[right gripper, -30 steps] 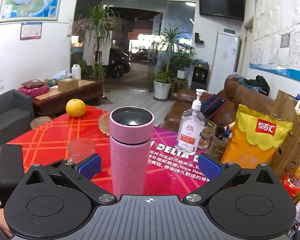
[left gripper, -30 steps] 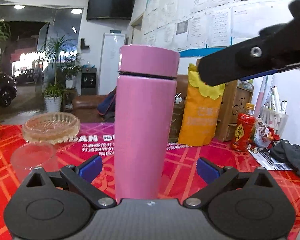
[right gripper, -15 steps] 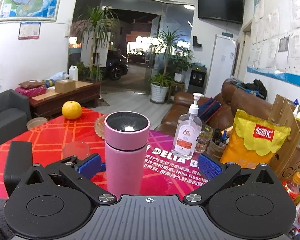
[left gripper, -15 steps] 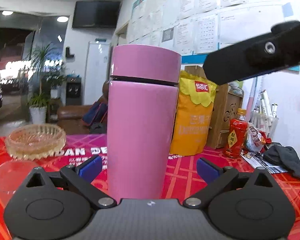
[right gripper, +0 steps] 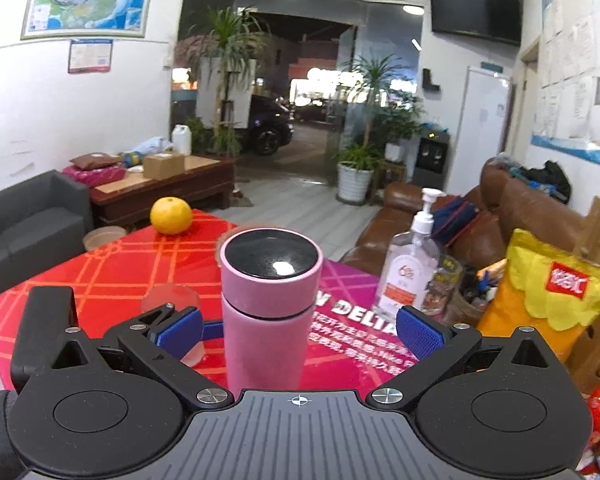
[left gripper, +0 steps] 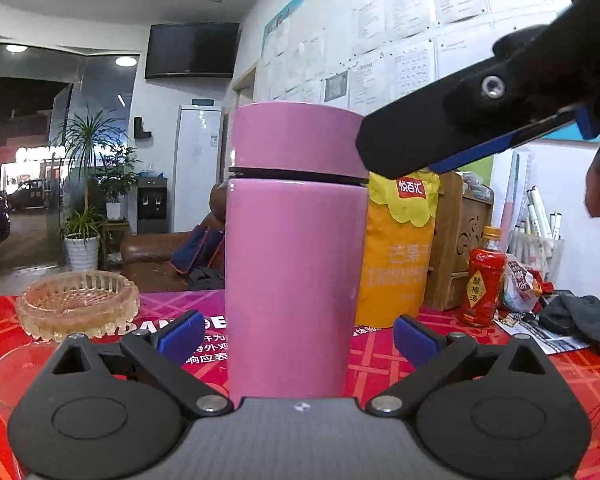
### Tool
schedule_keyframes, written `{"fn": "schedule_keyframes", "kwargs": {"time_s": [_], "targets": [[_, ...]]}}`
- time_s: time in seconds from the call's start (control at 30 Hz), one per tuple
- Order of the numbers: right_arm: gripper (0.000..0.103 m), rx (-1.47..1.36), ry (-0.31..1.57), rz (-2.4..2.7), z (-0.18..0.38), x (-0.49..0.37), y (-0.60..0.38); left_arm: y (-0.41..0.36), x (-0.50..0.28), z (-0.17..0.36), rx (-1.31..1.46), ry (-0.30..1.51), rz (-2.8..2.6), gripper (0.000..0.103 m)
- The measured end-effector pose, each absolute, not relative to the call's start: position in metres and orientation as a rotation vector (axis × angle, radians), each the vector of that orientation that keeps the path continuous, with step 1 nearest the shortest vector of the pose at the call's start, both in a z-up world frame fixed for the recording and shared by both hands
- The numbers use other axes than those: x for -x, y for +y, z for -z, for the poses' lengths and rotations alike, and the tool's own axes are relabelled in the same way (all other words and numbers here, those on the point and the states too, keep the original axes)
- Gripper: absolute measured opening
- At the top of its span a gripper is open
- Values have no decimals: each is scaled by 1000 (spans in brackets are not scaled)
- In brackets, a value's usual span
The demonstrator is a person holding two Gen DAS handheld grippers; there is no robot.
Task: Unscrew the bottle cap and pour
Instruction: 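Move the left tool toward the pink bottle body while the right tool approaches its cap, then close the left gripper on the bottle body while the right gripper closes on the cap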
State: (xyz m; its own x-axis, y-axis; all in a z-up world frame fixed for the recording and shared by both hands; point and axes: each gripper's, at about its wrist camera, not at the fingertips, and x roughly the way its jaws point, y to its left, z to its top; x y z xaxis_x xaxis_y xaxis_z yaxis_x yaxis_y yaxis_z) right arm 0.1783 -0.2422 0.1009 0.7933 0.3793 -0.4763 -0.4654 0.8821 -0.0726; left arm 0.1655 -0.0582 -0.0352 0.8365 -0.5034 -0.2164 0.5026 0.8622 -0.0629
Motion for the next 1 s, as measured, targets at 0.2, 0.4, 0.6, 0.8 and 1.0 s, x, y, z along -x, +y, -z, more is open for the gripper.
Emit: {"fn": "schedule_keyframes", "kwargs": {"time_s": [0.2, 0.4, 0.6, 0.8, 1.0], "targets": [[103, 171, 464, -460, -99, -186, -241, -57, -167, 33, 7, 232, 547, 102], [103, 154, 463, -469, -99, -189, -240, -53, -165, 34, -3, 235, 547, 102], [103, 138, 465, -480, -99, -192, -239, -48, -165, 36, 9, 233, 558, 102], [103, 122, 466, -490, -99, -195, -237, -50, -162, 37, -15, 218, 554, 102], [103, 106, 467, -500, -99, -198, -236, -54, -162, 38, -31, 218, 551, 102]]}}
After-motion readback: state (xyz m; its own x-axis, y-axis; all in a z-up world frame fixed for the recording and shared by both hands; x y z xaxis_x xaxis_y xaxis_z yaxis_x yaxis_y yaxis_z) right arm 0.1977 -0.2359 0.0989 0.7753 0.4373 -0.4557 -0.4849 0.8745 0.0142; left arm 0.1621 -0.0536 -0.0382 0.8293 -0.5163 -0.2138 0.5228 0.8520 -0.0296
